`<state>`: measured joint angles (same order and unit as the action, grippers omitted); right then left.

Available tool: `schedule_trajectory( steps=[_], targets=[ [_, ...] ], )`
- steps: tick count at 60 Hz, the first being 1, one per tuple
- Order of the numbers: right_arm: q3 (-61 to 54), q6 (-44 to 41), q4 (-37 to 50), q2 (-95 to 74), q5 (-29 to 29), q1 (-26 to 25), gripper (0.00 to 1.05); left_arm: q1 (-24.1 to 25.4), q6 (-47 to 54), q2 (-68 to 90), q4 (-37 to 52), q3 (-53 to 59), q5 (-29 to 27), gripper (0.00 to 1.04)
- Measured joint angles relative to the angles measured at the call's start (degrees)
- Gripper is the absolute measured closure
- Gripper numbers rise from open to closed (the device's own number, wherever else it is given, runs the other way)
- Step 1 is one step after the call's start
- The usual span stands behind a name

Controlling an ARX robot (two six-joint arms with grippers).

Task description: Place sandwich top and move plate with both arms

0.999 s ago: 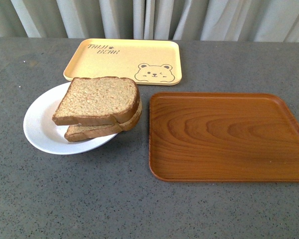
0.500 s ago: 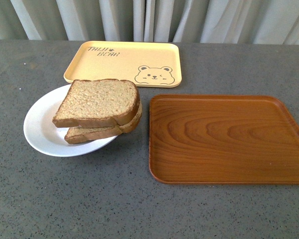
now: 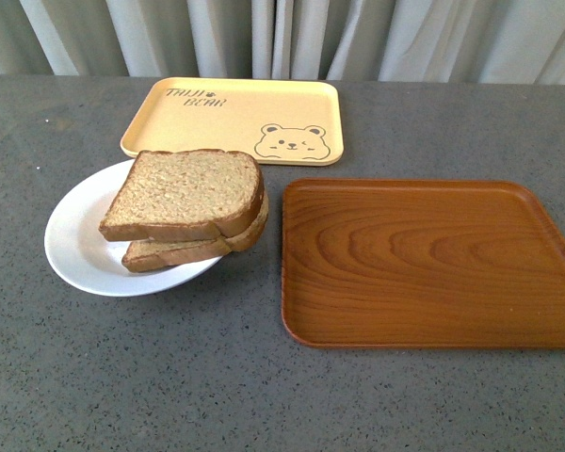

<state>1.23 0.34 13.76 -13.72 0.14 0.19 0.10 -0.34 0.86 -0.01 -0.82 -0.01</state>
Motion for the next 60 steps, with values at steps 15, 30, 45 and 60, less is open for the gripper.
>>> schedule_trajectory(
  steps=[15,30,45,60],
  targets=[
    [0.02,0.00,-3.93,3.91,-0.02,0.02,1.03,0.00,0.00,0.00,0.00,0.00,0.00,0.09],
    [0.02,0.00,-13.60,13.22,-0.09,0.00,1.03,0.00,0.00,0.00,0.00,0.00,0.00,0.09],
    [0.02,0.00,-13.66,13.35,-0.11,0.00,1.03,0.00,0.00,0.00,0.00,0.00,0.00,0.09],
    [0.02,-0.09,-13.66,13.35,-0.11,0.00,0.63,0.00,0.00,0.00,0.00,0.00,0.00,0.09]
  ],
)
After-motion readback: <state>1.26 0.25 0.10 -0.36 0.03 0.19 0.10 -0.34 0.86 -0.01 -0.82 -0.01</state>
